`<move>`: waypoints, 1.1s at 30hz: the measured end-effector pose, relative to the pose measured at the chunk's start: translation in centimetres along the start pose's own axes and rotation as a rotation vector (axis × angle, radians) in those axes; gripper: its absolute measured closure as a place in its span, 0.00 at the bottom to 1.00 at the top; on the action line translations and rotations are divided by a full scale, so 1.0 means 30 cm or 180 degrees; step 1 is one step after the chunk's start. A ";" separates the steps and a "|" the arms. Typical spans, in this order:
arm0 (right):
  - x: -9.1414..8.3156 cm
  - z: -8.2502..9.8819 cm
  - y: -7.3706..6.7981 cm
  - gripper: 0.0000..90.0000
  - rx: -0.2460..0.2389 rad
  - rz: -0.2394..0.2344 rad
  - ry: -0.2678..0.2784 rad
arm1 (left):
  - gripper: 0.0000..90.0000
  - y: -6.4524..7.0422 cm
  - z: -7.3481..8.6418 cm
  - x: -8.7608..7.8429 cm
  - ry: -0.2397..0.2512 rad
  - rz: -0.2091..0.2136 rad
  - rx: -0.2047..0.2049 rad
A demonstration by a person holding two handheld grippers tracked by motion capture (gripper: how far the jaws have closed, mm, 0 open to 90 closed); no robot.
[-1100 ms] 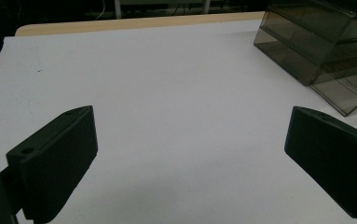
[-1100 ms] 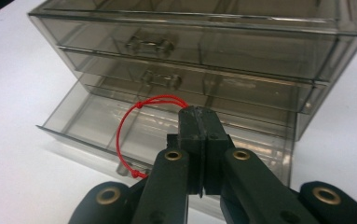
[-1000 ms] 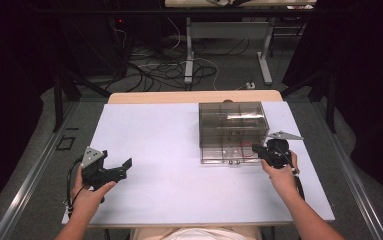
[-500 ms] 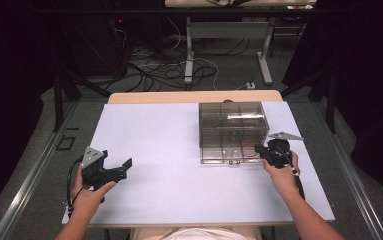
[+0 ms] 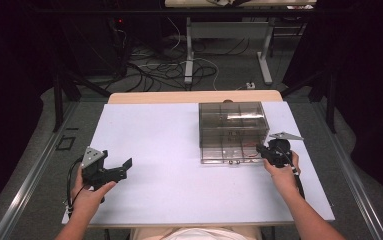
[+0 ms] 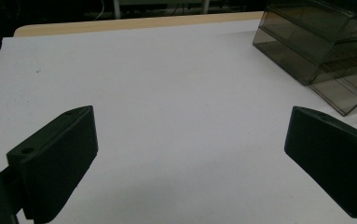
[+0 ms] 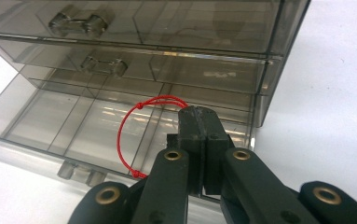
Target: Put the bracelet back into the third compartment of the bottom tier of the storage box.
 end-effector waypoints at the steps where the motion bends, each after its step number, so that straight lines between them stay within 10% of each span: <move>1: 0.002 0.000 0.005 1.00 -0.0004 0.0027 -0.0005 | 0.03 0.000 0.000 0.000 -0.0004 0.0001 -0.0004; 20: 0.020 0.002 0.012 0.99 0.0028 0.0057 -0.0003 | 0.03 -0.001 0.000 0.001 -0.0015 0.0000 0.0010; 33: 0.017 -0.002 0.016 0.81 0.0083 0.0014 0.0053 | 0.03 -0.004 -0.001 0.008 0.0002 -0.0014 0.0000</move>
Point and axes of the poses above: each handheld gripper's, and its own axes: x roughly forward along the jaws, z roughly out of its underside, y roughly to its right, the point moved 7 cm from there along x, roughly forward along the jaws, and after that the axes turned 14 degrees about -y, right-handed, at the moved point
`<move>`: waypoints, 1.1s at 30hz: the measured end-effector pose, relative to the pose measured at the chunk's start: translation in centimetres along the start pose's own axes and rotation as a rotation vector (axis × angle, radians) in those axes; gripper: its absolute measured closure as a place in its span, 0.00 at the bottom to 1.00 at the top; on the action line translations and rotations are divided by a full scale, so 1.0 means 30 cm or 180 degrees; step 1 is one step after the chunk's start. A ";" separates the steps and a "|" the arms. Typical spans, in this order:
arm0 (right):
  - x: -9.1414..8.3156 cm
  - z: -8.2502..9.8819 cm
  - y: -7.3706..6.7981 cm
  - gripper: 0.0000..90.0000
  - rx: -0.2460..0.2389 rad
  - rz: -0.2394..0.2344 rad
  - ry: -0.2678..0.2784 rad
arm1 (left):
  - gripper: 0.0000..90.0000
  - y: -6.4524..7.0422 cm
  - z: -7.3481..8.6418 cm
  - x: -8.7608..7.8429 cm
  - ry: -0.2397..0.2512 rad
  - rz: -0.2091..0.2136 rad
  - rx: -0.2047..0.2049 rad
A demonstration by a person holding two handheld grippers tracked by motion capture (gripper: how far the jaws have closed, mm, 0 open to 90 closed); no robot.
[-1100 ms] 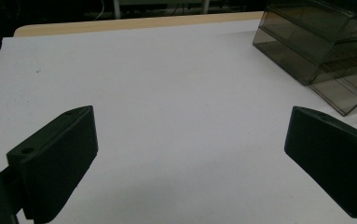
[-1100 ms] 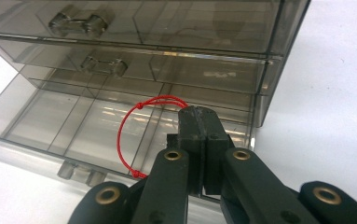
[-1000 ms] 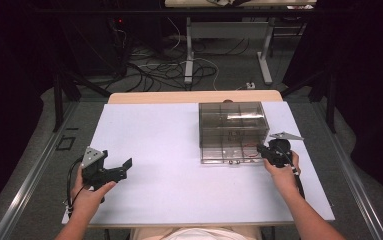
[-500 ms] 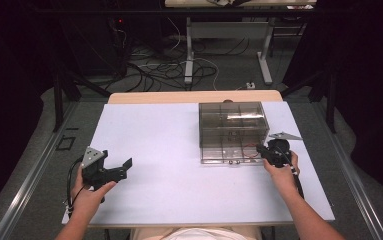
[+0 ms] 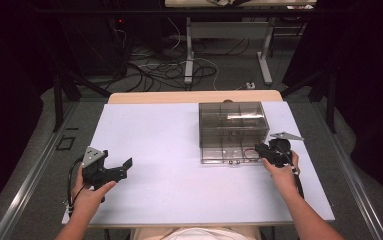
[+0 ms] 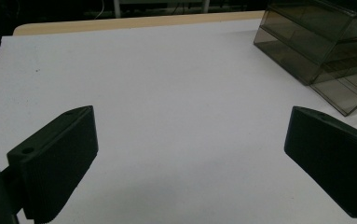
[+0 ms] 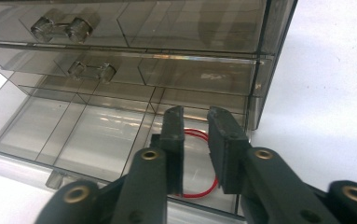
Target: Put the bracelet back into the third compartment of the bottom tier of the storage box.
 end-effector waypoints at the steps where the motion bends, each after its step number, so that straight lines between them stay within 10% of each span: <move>1: 0.000 0.001 -0.003 0.80 0.0017 -0.0015 -0.0001 | 0.03 0.000 0.000 0.000 -0.0008 0.0001 -0.0005; 33: -0.002 -0.007 -0.105 0.33 -0.0318 -0.0287 -0.0018 | 0.03 -0.003 0.004 0.001 -0.0010 -0.0006 -0.0020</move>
Point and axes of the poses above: each handheld gripper's, and its own axes: x roughly forward along the jaws, z roughly out of its underside, y roughly to its right, the point moved 7 cm from there along x, roughly forward along the jaws, and after that the axes turned 14 degrees about -y, right-handed, at the moved point
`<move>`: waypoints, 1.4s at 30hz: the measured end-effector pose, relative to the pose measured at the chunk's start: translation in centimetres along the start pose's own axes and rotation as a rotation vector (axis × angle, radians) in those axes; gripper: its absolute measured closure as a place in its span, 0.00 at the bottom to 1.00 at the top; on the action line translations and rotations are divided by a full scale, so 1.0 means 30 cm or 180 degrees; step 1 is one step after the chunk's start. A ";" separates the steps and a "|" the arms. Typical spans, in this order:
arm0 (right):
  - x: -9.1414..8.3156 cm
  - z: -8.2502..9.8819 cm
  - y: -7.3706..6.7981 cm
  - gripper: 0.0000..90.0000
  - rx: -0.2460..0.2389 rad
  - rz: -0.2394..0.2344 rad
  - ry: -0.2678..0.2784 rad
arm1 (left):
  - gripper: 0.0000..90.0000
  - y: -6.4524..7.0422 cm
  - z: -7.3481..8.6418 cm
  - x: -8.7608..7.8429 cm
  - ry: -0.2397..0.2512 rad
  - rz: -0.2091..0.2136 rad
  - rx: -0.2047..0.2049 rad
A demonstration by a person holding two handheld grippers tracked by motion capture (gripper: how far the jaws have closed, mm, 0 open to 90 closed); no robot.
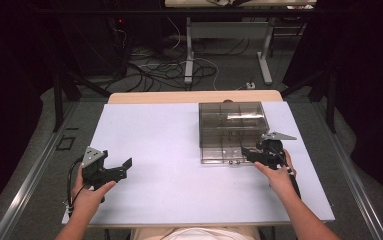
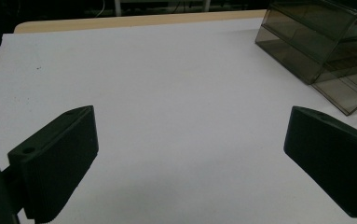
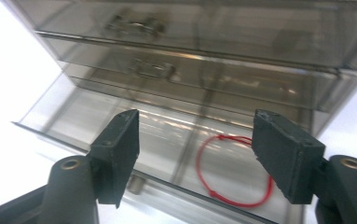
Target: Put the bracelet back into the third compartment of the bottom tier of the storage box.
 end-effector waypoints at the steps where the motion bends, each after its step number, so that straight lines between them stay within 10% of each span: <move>1: -0.003 -0.002 -0.011 0.32 -0.0022 -0.0007 0.0004 | 0.03 0.000 0.001 -0.001 -0.0019 0.0005 0.0003; 17: -0.036 -0.005 -0.154 0.17 -0.0448 -0.0133 -0.0043 | 0.03 -0.002 0.003 -0.001 -0.0006 0.0005 -0.0016; 42: -0.007 0.073 -0.253 0.14 -0.0631 -0.0343 -0.0099 | 0.03 0.001 0.004 -0.001 -0.0020 0.0014 -0.0009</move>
Point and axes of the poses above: each handheld gripper's, and its own axes: x roughly forward along the jaws, z roughly out of its underside, y roughly to its right, the point moved 7 cm from there along x, roughly forward along the jaws, and after that the axes turned 14 degrees about -y, right-handed, at the moved point
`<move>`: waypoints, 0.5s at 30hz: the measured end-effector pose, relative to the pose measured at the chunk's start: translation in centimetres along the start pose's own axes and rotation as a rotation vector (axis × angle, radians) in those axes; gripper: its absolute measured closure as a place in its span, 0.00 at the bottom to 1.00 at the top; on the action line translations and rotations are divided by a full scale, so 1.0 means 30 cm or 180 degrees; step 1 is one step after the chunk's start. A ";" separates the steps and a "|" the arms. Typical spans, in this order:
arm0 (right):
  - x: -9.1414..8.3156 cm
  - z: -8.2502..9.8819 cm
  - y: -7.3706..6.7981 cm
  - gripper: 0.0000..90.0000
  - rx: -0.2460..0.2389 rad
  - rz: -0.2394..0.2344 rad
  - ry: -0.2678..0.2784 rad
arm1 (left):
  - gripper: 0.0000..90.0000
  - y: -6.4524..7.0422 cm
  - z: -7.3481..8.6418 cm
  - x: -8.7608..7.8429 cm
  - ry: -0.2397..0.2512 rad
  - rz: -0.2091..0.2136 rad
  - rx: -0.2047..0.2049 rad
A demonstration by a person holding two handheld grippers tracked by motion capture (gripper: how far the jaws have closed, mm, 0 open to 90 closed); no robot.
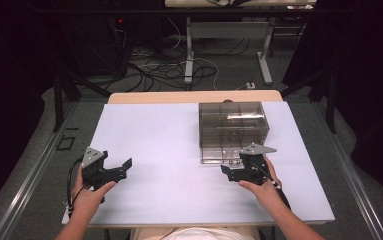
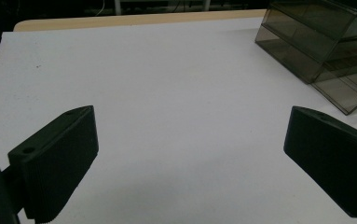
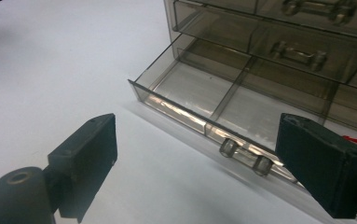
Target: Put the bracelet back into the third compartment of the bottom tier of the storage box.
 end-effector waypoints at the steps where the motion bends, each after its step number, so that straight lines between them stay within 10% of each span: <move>1: 0.003 0.001 -0.007 0.14 -0.0015 -0.0007 0.0003 | 0.03 0.000 0.000 0.000 0.0001 0.0000 0.0001; 15: 0.025 0.005 -0.053 0.14 -0.0102 -0.0099 0.0020 | 0.03 0.010 0.000 0.000 -0.0017 0.0029 0.0034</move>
Point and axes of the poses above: each handheld gripper's, and its own axes: x roughly forward along the jaws, z roughly out of its underside, y roughly to its right, the point moved 7 cm from there along x, roughly forward along the jaws, and after that the axes turned 14 degrees about -y, right-handed, at the moved point
